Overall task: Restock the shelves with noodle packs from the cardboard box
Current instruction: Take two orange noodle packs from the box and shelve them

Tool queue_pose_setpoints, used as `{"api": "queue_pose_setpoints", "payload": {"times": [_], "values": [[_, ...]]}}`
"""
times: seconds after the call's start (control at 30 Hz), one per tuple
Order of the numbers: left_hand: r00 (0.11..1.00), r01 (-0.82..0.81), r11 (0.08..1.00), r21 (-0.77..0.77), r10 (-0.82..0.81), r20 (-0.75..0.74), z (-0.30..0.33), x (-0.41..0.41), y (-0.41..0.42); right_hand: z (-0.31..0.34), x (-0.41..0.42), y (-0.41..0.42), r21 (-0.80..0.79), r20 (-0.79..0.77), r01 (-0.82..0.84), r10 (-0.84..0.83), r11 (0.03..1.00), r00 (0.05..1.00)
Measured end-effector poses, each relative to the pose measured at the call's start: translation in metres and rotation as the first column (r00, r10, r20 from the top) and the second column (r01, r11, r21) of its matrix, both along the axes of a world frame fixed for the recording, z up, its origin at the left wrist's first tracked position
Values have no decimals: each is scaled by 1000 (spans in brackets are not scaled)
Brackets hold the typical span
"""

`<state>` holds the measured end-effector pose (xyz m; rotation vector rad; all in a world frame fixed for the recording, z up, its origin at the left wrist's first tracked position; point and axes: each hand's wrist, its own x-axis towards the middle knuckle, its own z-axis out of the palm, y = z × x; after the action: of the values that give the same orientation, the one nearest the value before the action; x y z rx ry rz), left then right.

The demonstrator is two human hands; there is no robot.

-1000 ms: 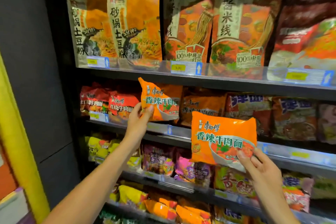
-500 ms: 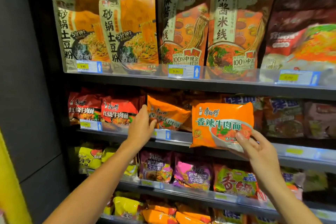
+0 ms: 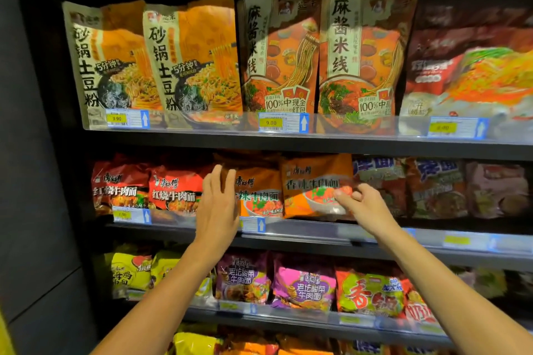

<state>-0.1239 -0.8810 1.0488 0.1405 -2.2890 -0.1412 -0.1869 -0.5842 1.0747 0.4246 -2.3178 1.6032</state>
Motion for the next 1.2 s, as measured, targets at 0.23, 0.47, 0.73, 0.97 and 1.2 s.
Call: {"api": "queue_pose_setpoints", "payload": {"times": [0.23, 0.47, 0.73, 0.97, 1.2], "values": [[962, 265, 950, -164, -251, 105, -34, 7, 33, -7, -1, 0, 598, -115, 336, -337, 728, 934], [945, 212, 970, -121, -172, 278, -29, 4, 41, -29, 21, 1, 528, -511, 353, -43, 772, 859], [898, 185, 972, -147, -107, 427, -22, -3, 12, -35, 28, -40, 824, -169, 108, 59, 556, 984], [870, 203, 967, -153, -106, 482, -14, 0, -2, -25, 32, -54, 847, -155, 95, 73, 522, 985], [907, 290, 949, -122, -232, 351, -25, 19, 7, -38, 41, -16, 762, -293, 172, 96, 625, 951]]}}
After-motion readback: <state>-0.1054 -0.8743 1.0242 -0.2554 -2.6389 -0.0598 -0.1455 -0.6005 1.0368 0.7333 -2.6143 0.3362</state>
